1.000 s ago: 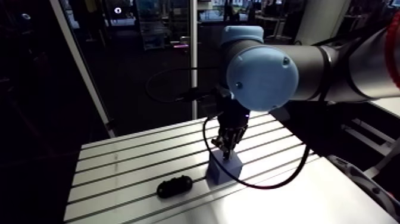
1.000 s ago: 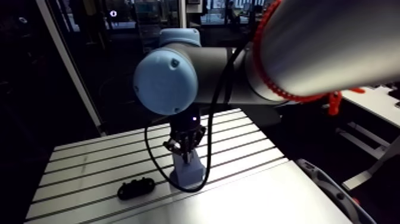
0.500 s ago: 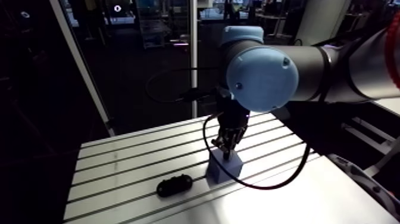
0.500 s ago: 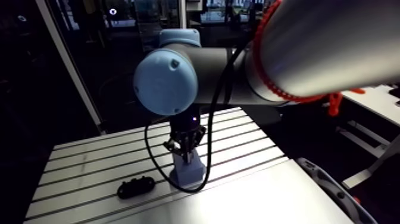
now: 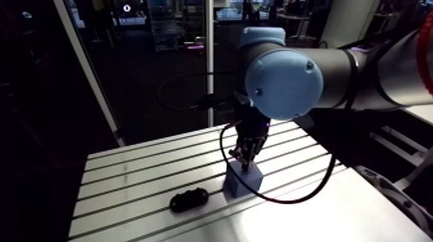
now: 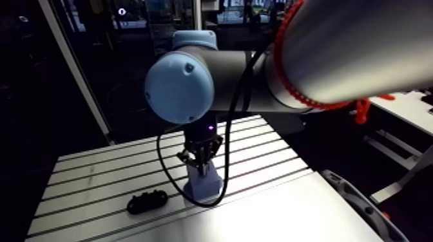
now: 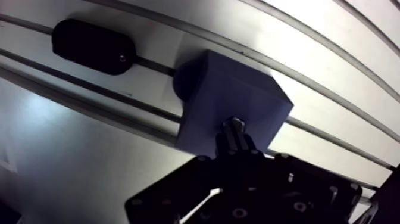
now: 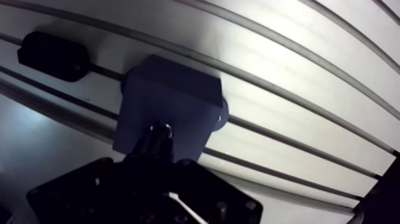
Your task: Pick up the M10 bolt and insert it into the hex recess until seated.
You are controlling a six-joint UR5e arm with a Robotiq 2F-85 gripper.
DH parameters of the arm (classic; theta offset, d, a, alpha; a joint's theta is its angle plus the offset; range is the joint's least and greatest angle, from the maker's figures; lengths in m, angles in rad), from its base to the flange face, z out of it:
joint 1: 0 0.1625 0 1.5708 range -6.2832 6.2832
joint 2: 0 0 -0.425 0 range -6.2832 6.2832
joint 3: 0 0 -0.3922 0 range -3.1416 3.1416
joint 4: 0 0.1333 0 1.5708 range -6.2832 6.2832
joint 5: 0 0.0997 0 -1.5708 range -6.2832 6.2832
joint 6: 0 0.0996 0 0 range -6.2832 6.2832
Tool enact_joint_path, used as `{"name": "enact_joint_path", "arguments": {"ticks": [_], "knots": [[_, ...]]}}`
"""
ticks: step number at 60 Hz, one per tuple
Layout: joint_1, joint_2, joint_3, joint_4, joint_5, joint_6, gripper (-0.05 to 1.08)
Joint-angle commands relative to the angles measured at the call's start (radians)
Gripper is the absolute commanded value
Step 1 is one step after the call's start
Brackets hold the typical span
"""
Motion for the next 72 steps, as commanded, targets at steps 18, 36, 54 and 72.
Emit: {"name": "enact_joint_path", "arguments": {"ticks": [18, 36, 54, 72], "knots": [[-0.002, -0.021, -0.020, 0.010, 0.006, -0.006, 1.07], [0.000, -0.071, -0.081, 0.104, 0.011, 0.074, 1.07], [-0.002, -0.085, -0.188, 0.274, 0.003, 0.324, 1.06], [0.012, -0.125, -0.246, 0.405, -0.024, 0.560, 1.05]]}}
